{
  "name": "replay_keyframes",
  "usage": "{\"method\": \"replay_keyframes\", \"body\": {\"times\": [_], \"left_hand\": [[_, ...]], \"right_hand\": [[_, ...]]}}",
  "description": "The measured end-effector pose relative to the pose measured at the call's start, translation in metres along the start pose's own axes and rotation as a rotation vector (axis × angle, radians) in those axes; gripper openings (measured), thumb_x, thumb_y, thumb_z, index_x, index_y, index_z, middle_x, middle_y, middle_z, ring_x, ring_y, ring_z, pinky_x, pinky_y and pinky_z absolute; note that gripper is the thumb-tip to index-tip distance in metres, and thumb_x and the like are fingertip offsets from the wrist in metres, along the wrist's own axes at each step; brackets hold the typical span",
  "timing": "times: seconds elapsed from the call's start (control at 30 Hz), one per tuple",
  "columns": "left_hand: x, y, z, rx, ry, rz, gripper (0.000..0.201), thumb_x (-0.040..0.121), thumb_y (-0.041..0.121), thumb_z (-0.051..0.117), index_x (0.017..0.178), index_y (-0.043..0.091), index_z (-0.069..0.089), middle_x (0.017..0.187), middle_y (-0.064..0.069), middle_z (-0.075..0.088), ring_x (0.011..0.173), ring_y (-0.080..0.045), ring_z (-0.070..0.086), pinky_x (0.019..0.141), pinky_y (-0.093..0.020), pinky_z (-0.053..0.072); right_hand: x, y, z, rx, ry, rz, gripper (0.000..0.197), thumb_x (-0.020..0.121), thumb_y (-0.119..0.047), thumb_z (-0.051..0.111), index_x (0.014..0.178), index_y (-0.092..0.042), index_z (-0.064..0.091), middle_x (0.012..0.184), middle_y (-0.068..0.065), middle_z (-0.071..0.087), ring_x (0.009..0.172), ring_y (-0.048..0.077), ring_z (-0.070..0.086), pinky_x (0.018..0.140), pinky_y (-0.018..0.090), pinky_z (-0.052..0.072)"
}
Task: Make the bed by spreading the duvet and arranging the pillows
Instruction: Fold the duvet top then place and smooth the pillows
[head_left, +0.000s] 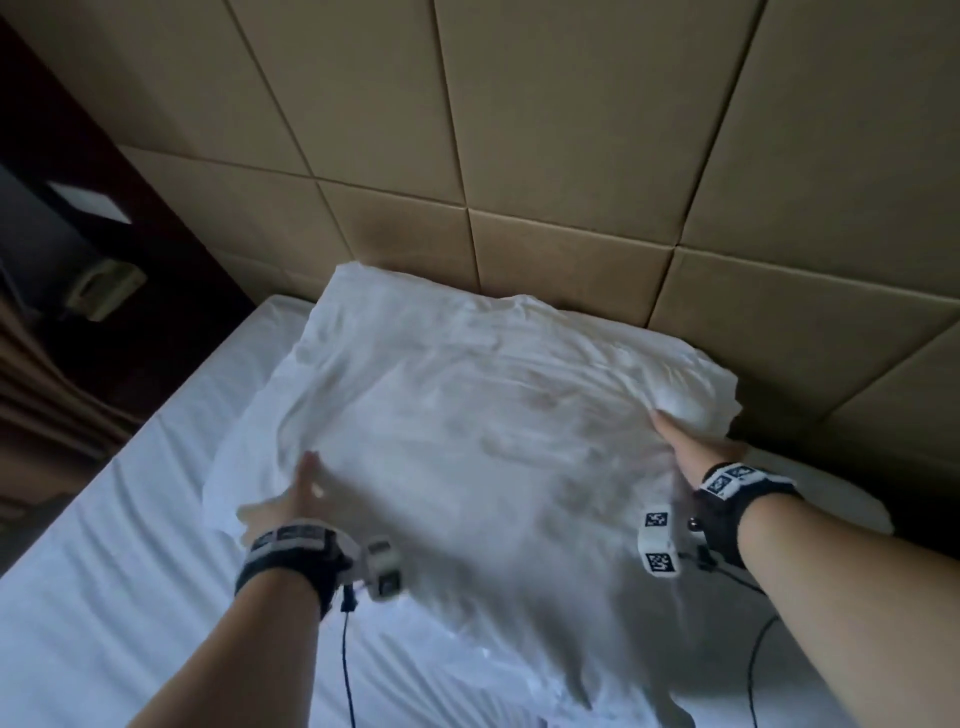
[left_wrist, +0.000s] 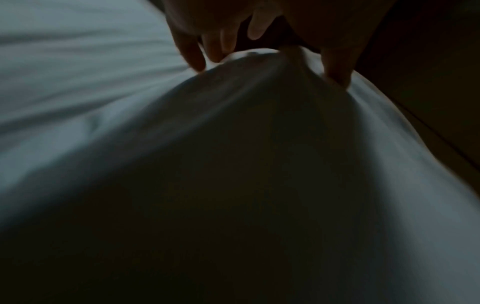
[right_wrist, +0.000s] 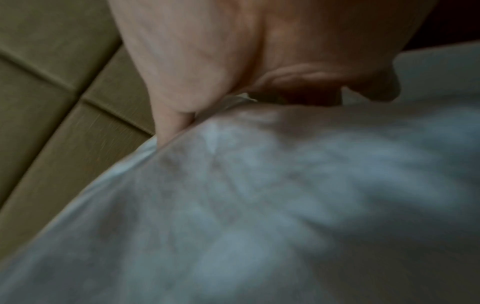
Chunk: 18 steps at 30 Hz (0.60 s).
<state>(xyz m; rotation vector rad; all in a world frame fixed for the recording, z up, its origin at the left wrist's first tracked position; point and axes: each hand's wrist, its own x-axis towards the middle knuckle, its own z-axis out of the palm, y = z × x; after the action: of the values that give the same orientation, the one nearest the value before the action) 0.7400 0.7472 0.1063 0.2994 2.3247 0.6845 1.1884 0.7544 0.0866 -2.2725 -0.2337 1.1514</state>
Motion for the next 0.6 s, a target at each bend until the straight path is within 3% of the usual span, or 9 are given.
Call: {"method": "replay_keyframes", "body": {"times": [0.03, 0.1, 0.17, 0.27, 0.33, 0.37, 0.47, 0.53, 0.6], "left_hand": [[0.002, -0.004, -0.005, -0.183, -0.12, -0.115, 0.109, 0.05, 0.088, 0.075, 0.131, 0.018, 0.055, 0.127, -0.01, 0.06, 0.108, -0.038, 0.064, 0.084, -0.046, 0.049], [-0.005, 0.002, -0.008, -0.447, -0.288, -0.182, 0.079, 0.069, 0.075, 0.076, 0.119, 0.016, 0.058, 0.11, -0.008, 0.067, 0.096, -0.029, 0.069, 0.077, -0.042, 0.051], [0.0, 0.02, -0.008, -0.499, -0.348, -0.083, 0.055, 0.082, 0.055, 0.075, 0.112, 0.01, 0.067, 0.101, -0.009, 0.073, 0.087, -0.03, 0.071, 0.07, -0.043, 0.054], [0.02, 0.048, -0.014, -0.533, -0.272, 0.06, 0.058, 0.067, 0.054, 0.084, 0.104, 0.011, 0.075, 0.094, -0.013, 0.077, 0.074, -0.031, 0.074, 0.068, -0.045, 0.056], [0.029, 0.06, -0.027, -0.54, -0.174, 0.131, 0.056, 0.069, 0.057, 0.081, 0.1, 0.011, 0.072, 0.069, -0.011, 0.065, 0.047, -0.023, 0.06, 0.061, -0.042, 0.052], [0.029, 0.064, -0.033, -0.54, -0.146, 0.148, 0.06, 0.072, 0.059, 0.078, 0.107, 0.011, 0.071, 0.064, -0.01, 0.057, 0.039, -0.021, 0.052, 0.054, -0.04, 0.049], [0.036, 0.057, -0.038, -0.384, -0.118, 0.191, 0.07, 0.08, 0.067, 0.066, 0.124, 0.012, 0.063, 0.091, -0.016, 0.067, 0.057, -0.028, 0.06, 0.052, -0.039, 0.049], [0.046, 0.033, -0.027, -0.29, -0.112, 0.165, 0.074, 0.085, 0.069, 0.06, 0.135, 0.015, 0.059, 0.127, -0.023, 0.064, 0.091, -0.041, 0.067, 0.072, -0.05, 0.053], [0.071, -0.002, -0.009, -0.179, -0.168, 0.117, 0.096, 0.078, 0.08, 0.063, 0.152, 0.022, 0.044, 0.146, -0.021, 0.053, 0.116, -0.045, 0.061, 0.092, -0.056, 0.051]], "right_hand": [[0.004, 0.007, -0.001, 0.076, -0.021, 0.033, 0.155, 0.028, -0.078, 0.089, 0.155, -0.018, 0.024, 0.148, 0.011, 0.047, 0.13, 0.036, 0.052, 0.111, 0.054, 0.04], [0.007, 0.012, -0.002, 0.133, -0.087, 0.031, 0.143, 0.015, -0.073, 0.091, 0.139, -0.016, 0.049, 0.126, 0.009, 0.064, 0.11, 0.033, 0.064, 0.103, 0.052, 0.049], [-0.005, -0.001, -0.004, 0.101, -0.196, -0.023, 0.109, 0.036, -0.069, 0.092, 0.124, -0.014, 0.062, 0.11, 0.009, 0.07, 0.097, 0.032, 0.068, 0.097, 0.045, 0.054], [-0.022, -0.028, -0.006, 0.051, -0.171, -0.199, 0.063, 0.075, -0.054, 0.08, 0.121, -0.012, 0.064, 0.107, 0.005, 0.068, 0.093, 0.028, 0.066, 0.091, 0.036, 0.053], [-0.033, -0.045, -0.004, 0.108, -0.132, -0.32, 0.049, 0.082, -0.043, 0.077, 0.122, -0.018, 0.063, 0.108, 0.002, 0.065, 0.096, 0.025, 0.062, 0.096, 0.034, 0.049], [-0.035, -0.051, -0.001, 0.131, -0.118, -0.358, 0.045, 0.083, -0.041, 0.076, 0.12, -0.019, 0.064, 0.108, 0.001, 0.066, 0.096, 0.025, 0.062, 0.097, 0.033, 0.049], [-0.032, -0.06, 0.004, 0.088, -0.063, -0.443, 0.044, 0.084, -0.043, 0.072, 0.118, -0.015, 0.066, 0.113, 0.006, 0.069, 0.092, 0.024, 0.059, 0.086, 0.029, 0.044], [-0.025, -0.059, 0.007, 0.064, -0.036, -0.428, 0.062, 0.084, -0.05, 0.07, 0.131, -0.011, 0.059, 0.123, 0.009, 0.066, 0.094, 0.026, 0.057, 0.085, 0.029, 0.04], [-0.02, -0.05, 0.009, 0.074, -0.062, -0.304, 0.087, 0.078, -0.062, 0.07, 0.144, -0.011, 0.045, 0.126, 0.009, 0.062, 0.102, 0.031, 0.061, 0.089, 0.032, 0.043]]}}
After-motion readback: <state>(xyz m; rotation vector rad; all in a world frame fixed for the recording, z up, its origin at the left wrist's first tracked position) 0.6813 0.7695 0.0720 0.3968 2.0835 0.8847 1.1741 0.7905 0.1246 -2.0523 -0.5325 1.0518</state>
